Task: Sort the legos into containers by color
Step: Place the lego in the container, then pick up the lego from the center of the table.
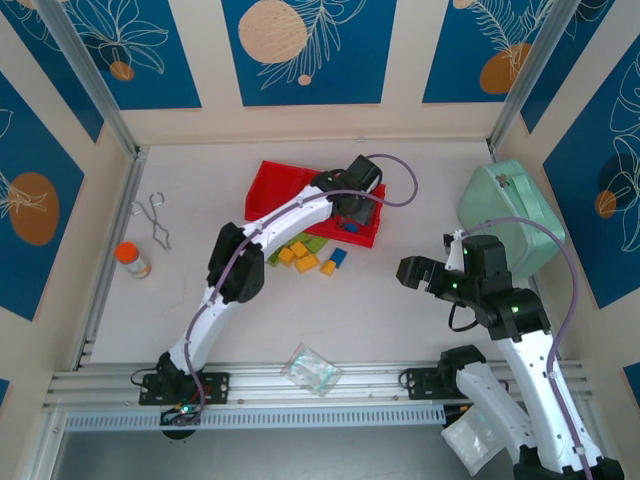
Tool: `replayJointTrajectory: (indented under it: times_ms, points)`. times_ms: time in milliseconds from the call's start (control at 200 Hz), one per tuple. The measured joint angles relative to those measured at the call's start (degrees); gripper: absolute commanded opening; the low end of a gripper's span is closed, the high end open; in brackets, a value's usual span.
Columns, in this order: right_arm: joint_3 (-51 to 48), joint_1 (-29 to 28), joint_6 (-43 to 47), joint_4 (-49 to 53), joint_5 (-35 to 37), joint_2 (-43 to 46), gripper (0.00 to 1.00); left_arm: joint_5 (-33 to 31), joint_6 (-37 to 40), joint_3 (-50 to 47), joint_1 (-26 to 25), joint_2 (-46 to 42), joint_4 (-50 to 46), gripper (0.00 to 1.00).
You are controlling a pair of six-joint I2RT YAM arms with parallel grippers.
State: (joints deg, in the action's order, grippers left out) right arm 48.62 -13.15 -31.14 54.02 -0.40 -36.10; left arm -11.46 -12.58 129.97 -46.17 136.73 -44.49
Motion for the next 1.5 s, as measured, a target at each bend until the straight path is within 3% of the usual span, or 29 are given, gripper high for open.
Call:
replayJointTrajectory:
  times_ms: [255, 445, 770, 790, 930, 1060, 1501]
  points:
    - [-0.4, -0.4, 0.0, -0.2, 0.2, 0.0, 0.99, 0.1, -0.7, -2.2, 0.2, -1.3, 0.1, 0.76]
    - [-0.4, -1.3, 0.0, -0.2, 0.2, 0.5, 0.99, 0.7, -0.6, -9.7, 0.2, -7.9, 1.1, 0.85]
    - [-0.4, -3.1, 0.0, -0.4, 0.9, 1.1, 0.99, 3.1, -1.0, -36.9, 0.0, -31.7, 8.7, 0.95]
    - [-0.4, -3.1, 0.0, -0.4, 0.9, 1.1, 0.99, 3.5, -1.0, -38.6, -0.2, -32.9, 9.1, 1.0]
    - [-0.4, -3.2, 0.0, -0.4, 1.1, 1.1, 0.99, 5.3, -1.0, -48.6, -0.7, -37.4, 11.6, 0.99]
    - [-0.5, -3.3, 0.0, -0.4, 1.2, 1.0, 0.99, 7.5, -0.2, -54.1, -1.0, -37.1, 12.3, 0.93]
    - [-0.5, -4.5, -0.7, -0.3, 2.4, 1.0, 0.99, 12.3, 3.8, -50.4, -1.9, -24.9, 12.4, 0.71]
